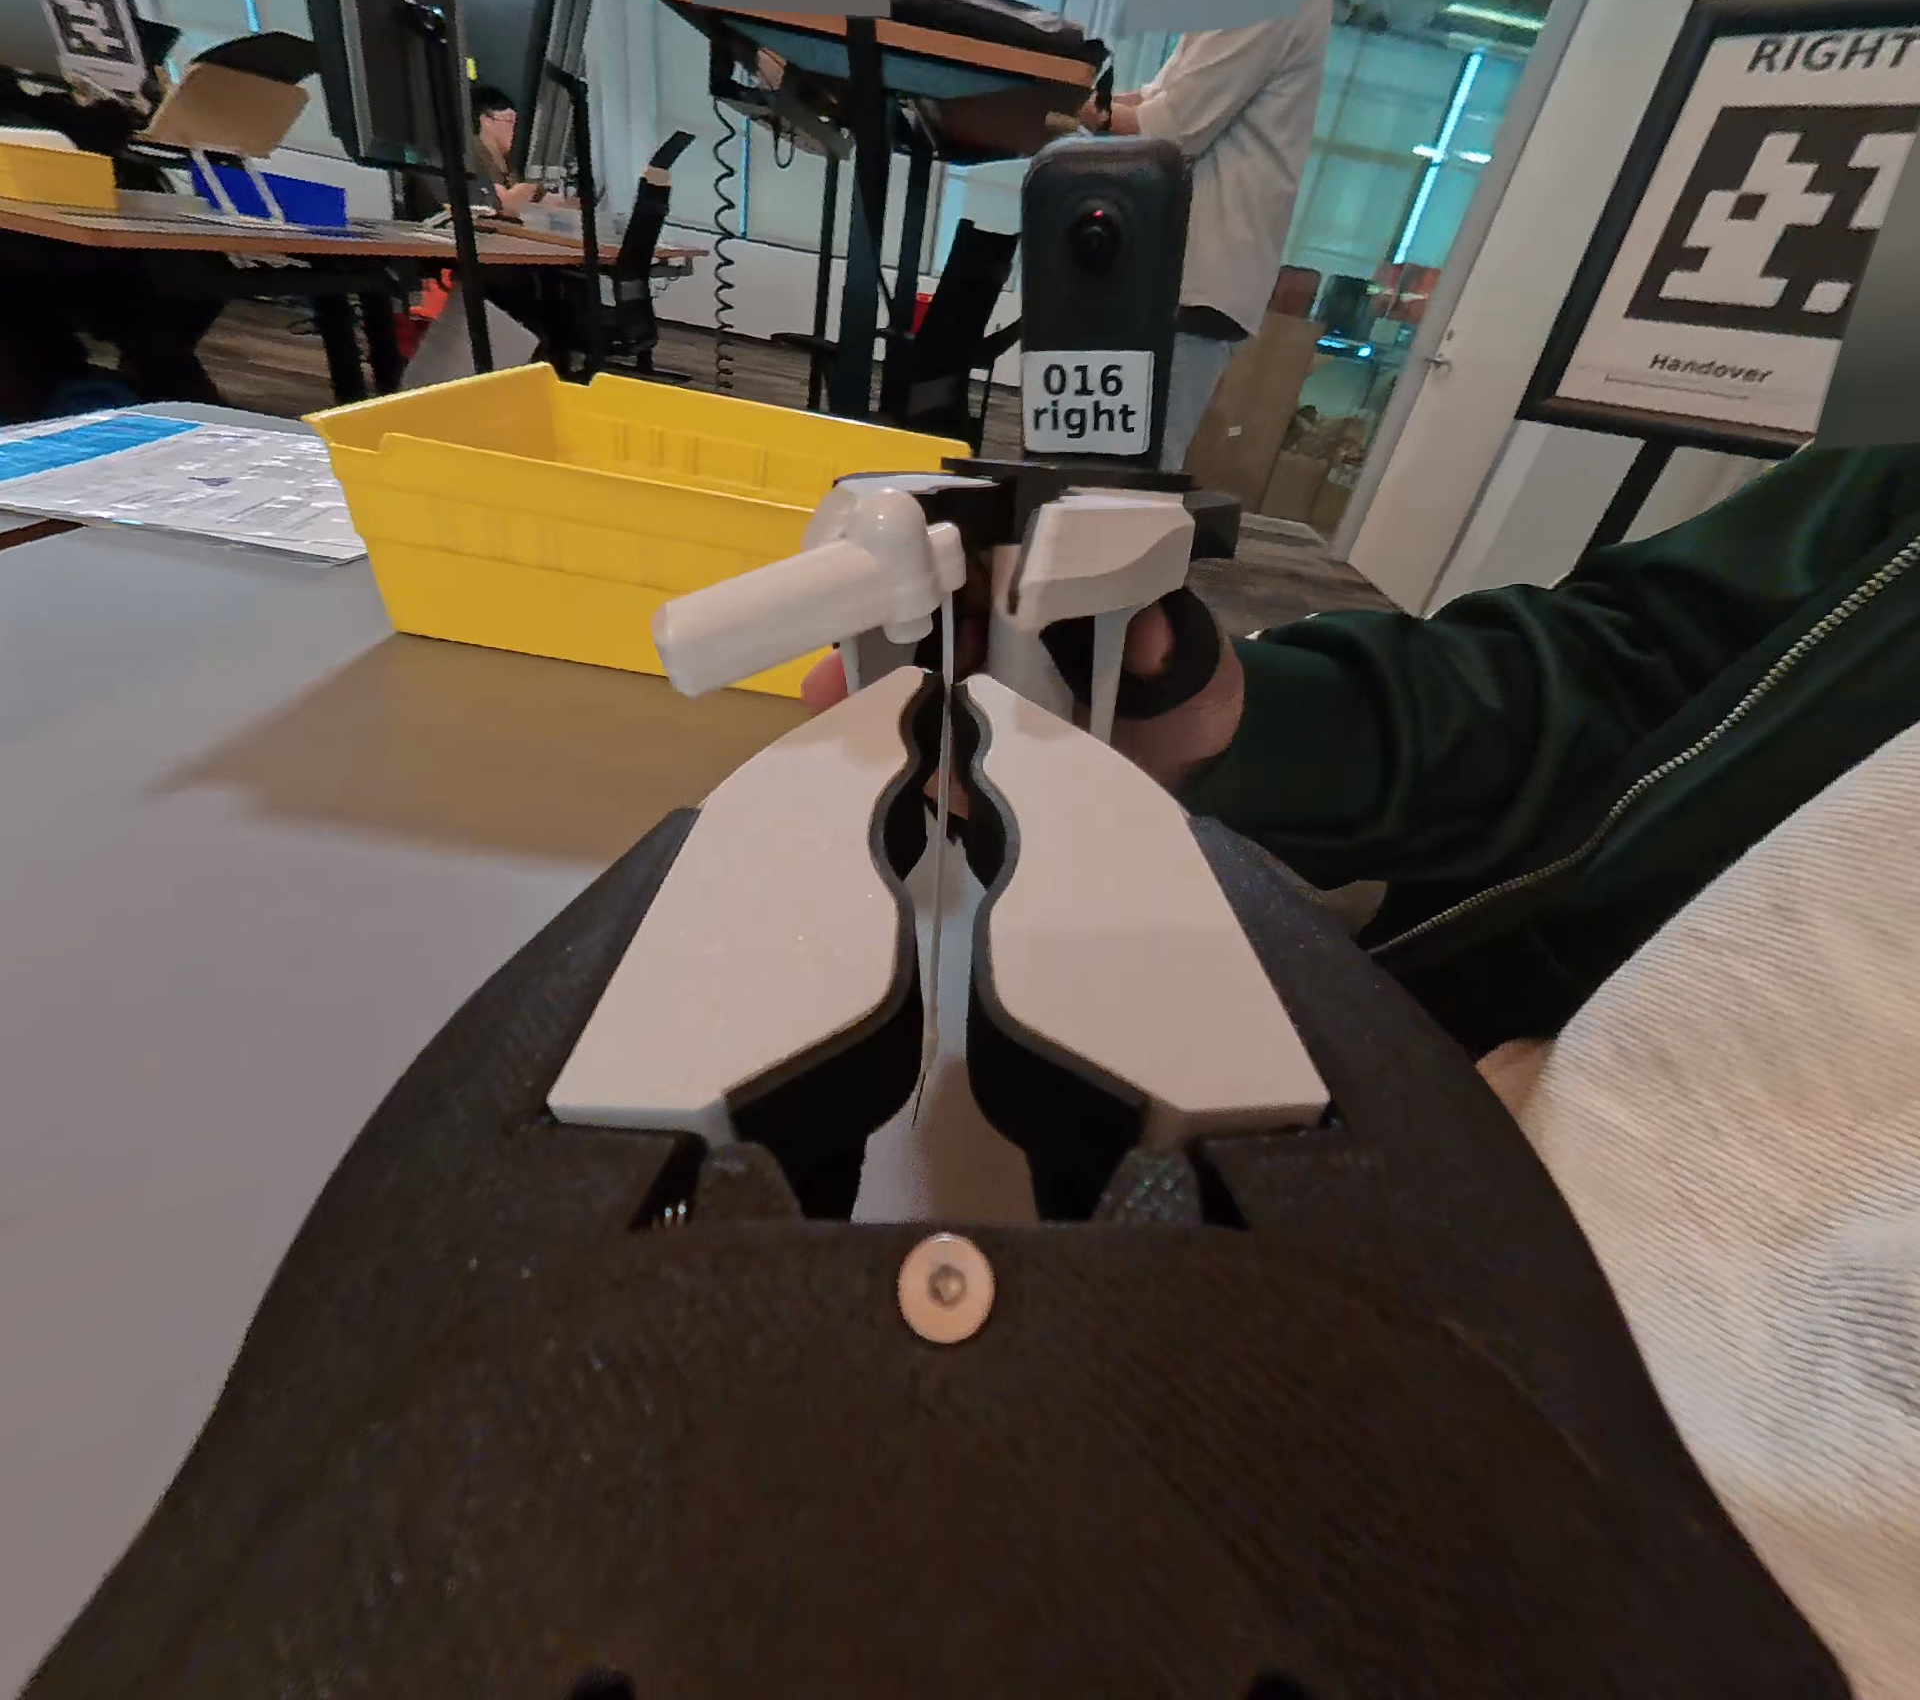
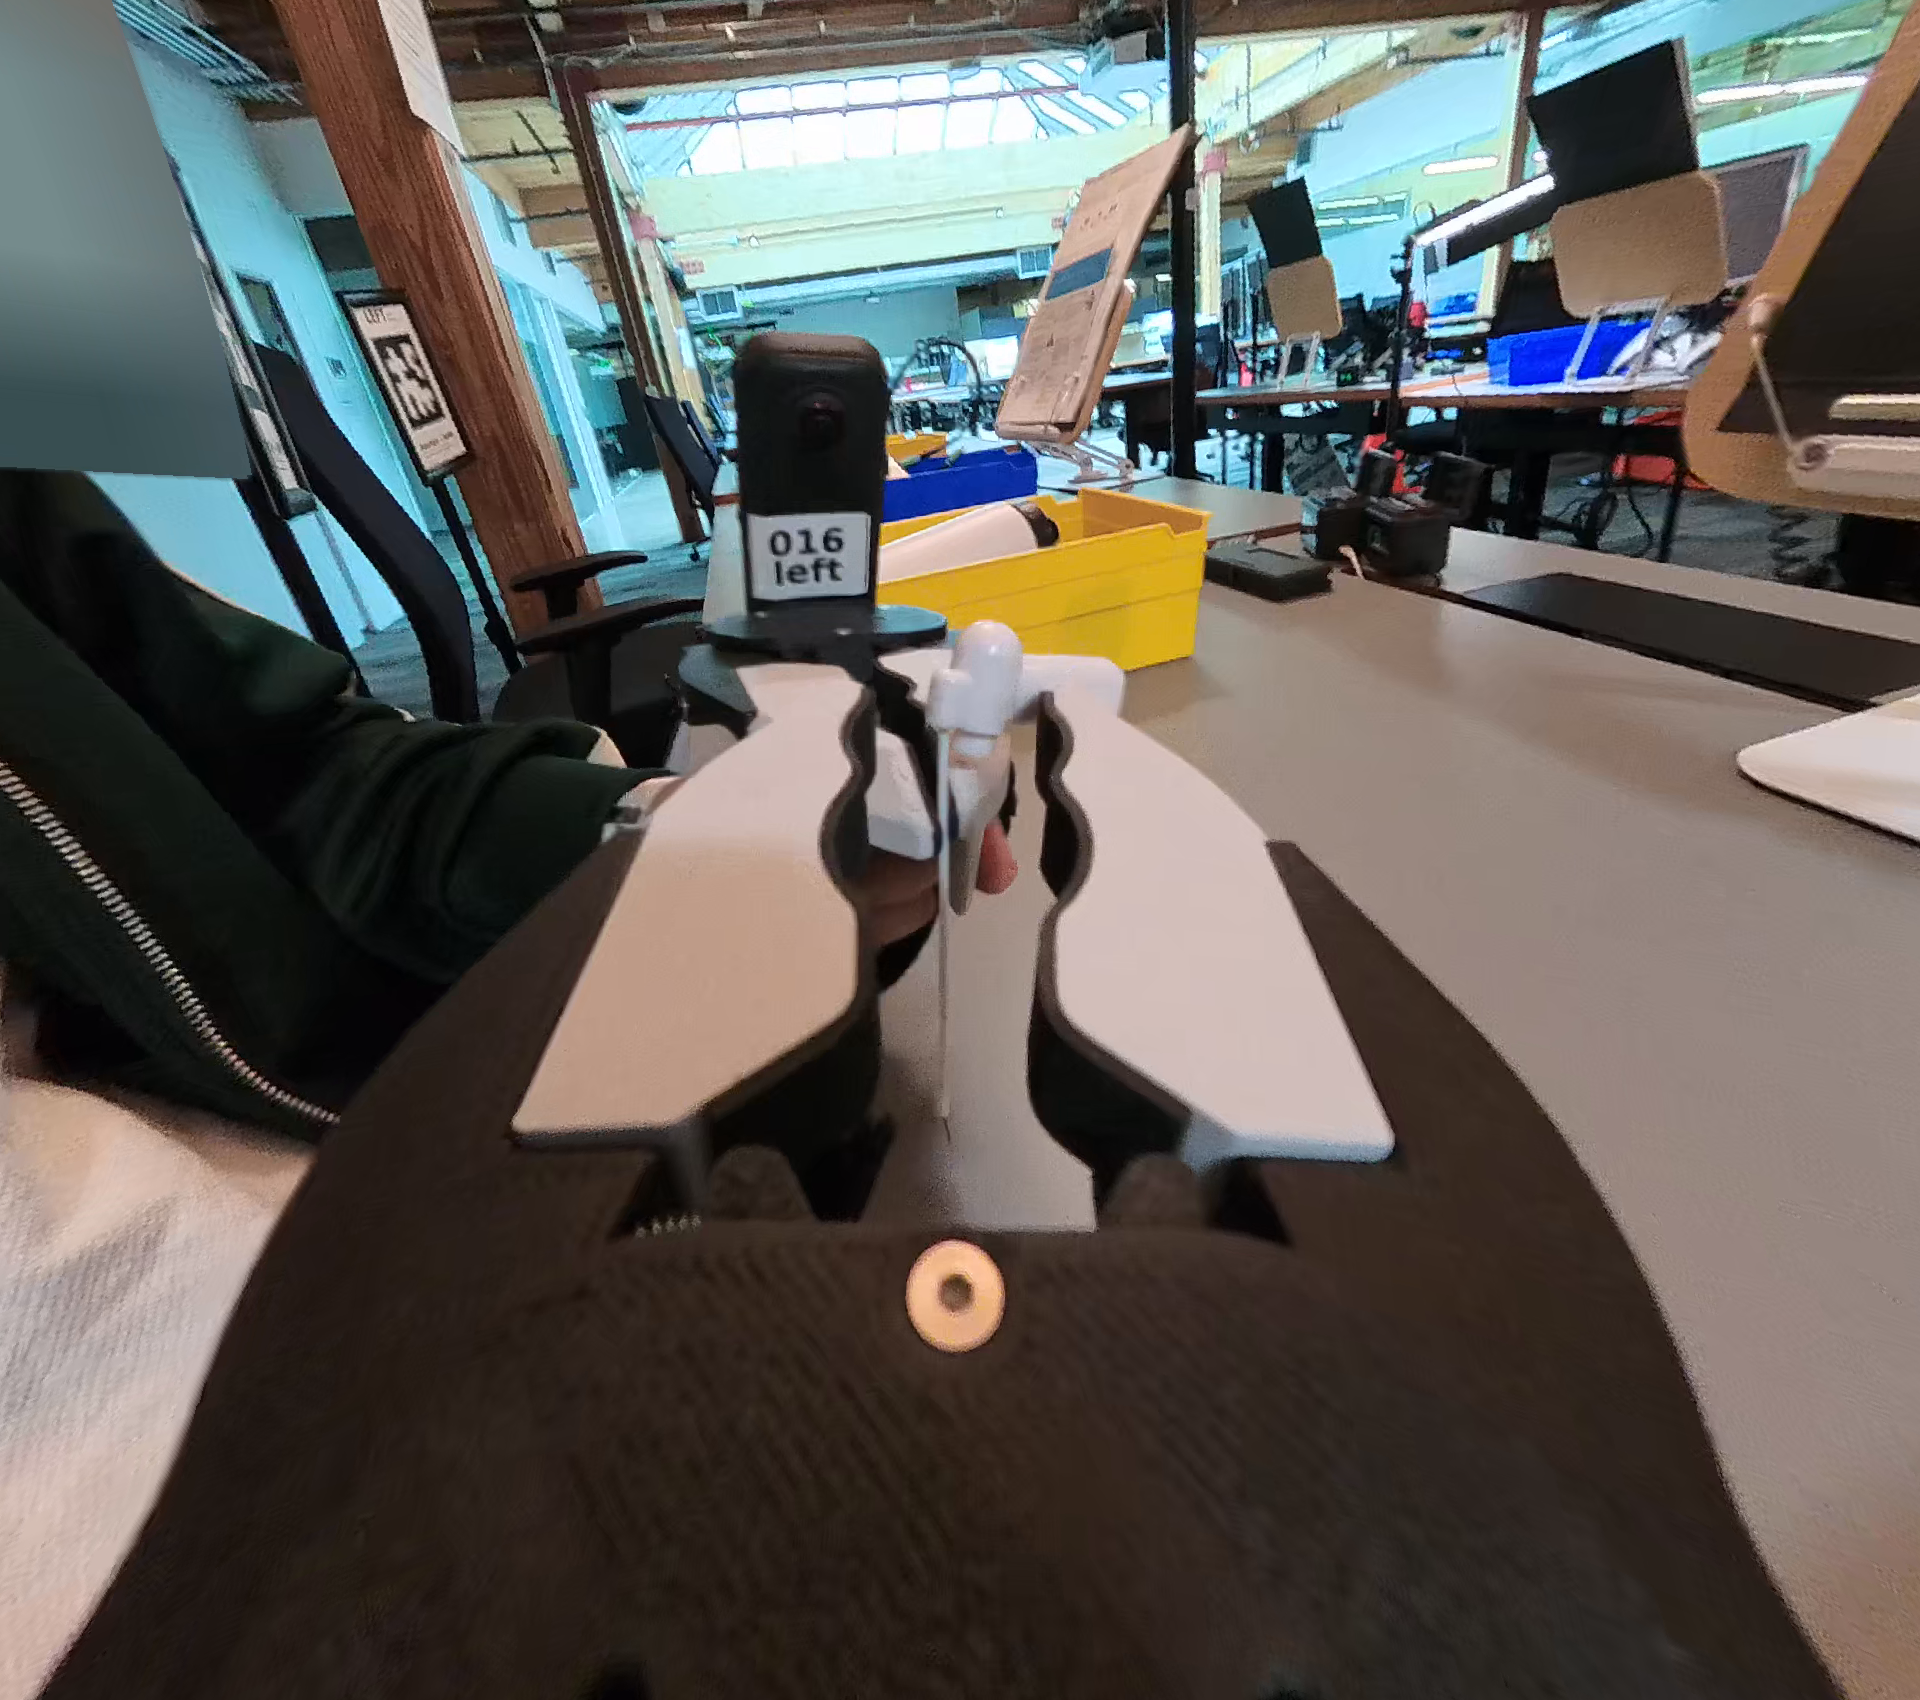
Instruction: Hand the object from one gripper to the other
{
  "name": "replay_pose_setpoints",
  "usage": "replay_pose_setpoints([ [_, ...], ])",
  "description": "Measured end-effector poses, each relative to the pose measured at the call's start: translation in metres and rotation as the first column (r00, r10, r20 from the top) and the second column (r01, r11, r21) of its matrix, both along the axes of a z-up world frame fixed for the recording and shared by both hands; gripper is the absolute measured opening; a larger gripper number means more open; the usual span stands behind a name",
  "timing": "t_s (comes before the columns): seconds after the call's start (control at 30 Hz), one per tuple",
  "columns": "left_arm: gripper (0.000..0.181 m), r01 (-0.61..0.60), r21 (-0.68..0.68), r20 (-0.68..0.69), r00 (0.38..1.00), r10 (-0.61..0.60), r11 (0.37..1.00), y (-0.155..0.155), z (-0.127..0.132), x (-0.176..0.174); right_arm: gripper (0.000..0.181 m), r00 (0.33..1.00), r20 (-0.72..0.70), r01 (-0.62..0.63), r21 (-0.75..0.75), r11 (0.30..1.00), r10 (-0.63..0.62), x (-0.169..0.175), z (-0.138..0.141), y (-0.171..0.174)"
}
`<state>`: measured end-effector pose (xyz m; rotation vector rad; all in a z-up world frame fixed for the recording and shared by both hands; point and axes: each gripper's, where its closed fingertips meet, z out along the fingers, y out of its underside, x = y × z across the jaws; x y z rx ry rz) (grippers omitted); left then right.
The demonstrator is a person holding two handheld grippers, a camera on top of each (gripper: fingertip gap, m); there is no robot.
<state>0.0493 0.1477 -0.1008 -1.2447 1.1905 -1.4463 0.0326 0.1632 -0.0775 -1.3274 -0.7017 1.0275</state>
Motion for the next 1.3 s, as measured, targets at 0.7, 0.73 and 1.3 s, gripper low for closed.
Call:
replay_pose_setpoints([
  [0.7, 0.035, -0.064, -0.151, 0.077, 0.994, 0.077, 0.986, 0.015, 0.007, -0.027, 0.013, 1.0, -0.006, 0.031, 0.035, 0.999, -0.031, 0.005, 0.019, 0.014],
  [0.73, 0.032, -0.068, -0.165, 0.055, 0.995, 0.078, 0.984, 0.015, 0.005, -0.03, 0.013, 0.999, 0.004, 0.035, 0.045, 0.998, -0.035, 0.007, 0.026, 0.016],
  [1.3, 0.03, -0.207, -0.173, -0.005, 0.978, 0.21, 0.963, 0.016, -0.004, -0.067, 0.013, 0.759, 0.154, 0.611, -0.503, 0.612, -0.632, 0.353, -0.025, 0.097],
])
